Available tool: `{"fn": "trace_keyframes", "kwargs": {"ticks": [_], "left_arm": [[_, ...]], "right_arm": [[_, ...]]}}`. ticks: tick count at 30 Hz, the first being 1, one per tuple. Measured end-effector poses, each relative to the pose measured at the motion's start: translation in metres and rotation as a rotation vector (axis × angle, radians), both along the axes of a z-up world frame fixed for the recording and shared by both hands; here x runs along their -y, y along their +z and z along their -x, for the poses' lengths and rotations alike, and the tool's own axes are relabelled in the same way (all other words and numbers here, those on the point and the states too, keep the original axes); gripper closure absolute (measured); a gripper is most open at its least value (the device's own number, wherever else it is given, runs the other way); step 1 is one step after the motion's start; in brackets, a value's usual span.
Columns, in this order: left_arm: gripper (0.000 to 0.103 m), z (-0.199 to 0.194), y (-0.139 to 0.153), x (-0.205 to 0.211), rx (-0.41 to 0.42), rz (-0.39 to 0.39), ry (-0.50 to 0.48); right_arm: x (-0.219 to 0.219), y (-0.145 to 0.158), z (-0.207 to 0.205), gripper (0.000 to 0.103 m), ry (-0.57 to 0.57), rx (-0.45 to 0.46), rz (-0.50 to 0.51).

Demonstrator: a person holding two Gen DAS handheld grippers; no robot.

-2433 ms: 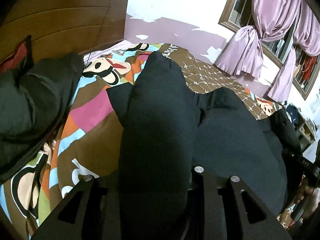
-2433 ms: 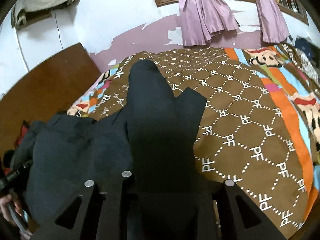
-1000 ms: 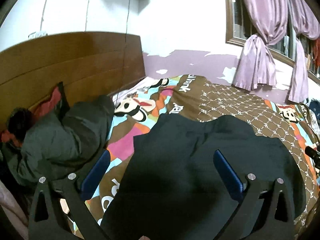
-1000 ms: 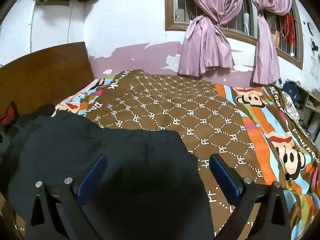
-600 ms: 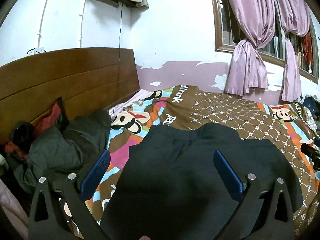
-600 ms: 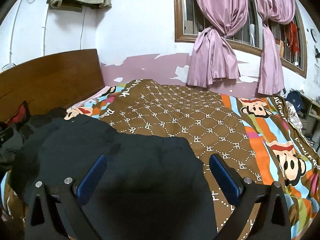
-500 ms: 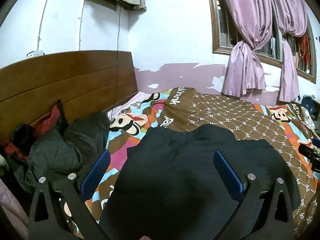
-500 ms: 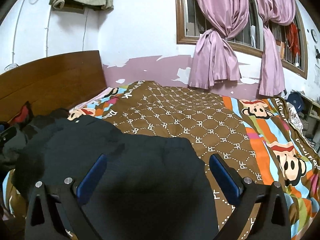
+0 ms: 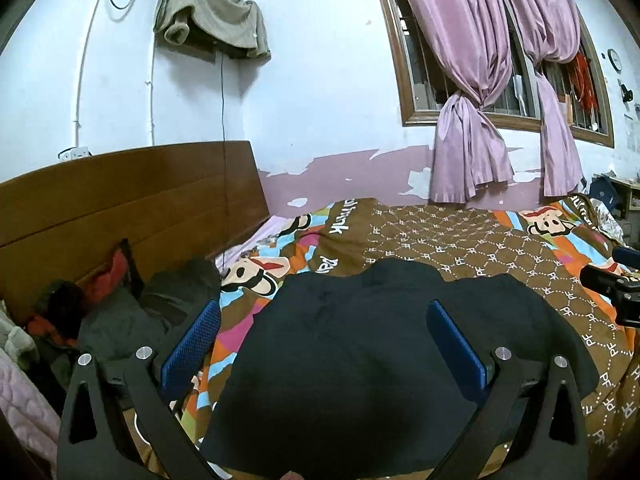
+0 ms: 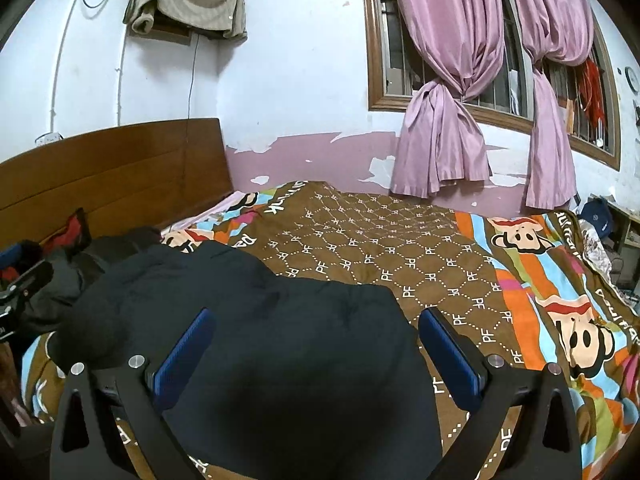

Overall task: Fold large clothes
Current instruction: 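Press the folded jacket flat with both tools and withdraw them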

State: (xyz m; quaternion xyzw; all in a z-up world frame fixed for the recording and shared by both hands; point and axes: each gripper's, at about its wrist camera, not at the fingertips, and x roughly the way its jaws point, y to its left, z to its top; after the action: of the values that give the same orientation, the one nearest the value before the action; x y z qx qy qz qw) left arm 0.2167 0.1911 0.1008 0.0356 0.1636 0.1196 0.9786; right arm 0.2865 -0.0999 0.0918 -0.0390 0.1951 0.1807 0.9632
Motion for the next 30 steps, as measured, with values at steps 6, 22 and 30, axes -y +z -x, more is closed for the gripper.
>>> {"fn": "trace_keyframes", "kwargs": {"ticks": [6, 22, 30], "left_arm": [[0.002, 0.017, 0.000, 0.003, 0.030, 0.010, 0.014], [0.002, 0.073, -0.009, 0.010, 0.064, 0.071, 0.031], [0.002, 0.115, -0.020, 0.002, 0.082, 0.149, 0.058]], "right_arm": [[0.008, 0.003, 0.013, 0.000, -0.012, 0.002, -0.028], [0.016, -0.005, 0.077, 0.000, -0.013, 0.027, -0.069], [0.016, -0.007, 0.113, 0.000, -0.019, 0.076, -0.066]]}}
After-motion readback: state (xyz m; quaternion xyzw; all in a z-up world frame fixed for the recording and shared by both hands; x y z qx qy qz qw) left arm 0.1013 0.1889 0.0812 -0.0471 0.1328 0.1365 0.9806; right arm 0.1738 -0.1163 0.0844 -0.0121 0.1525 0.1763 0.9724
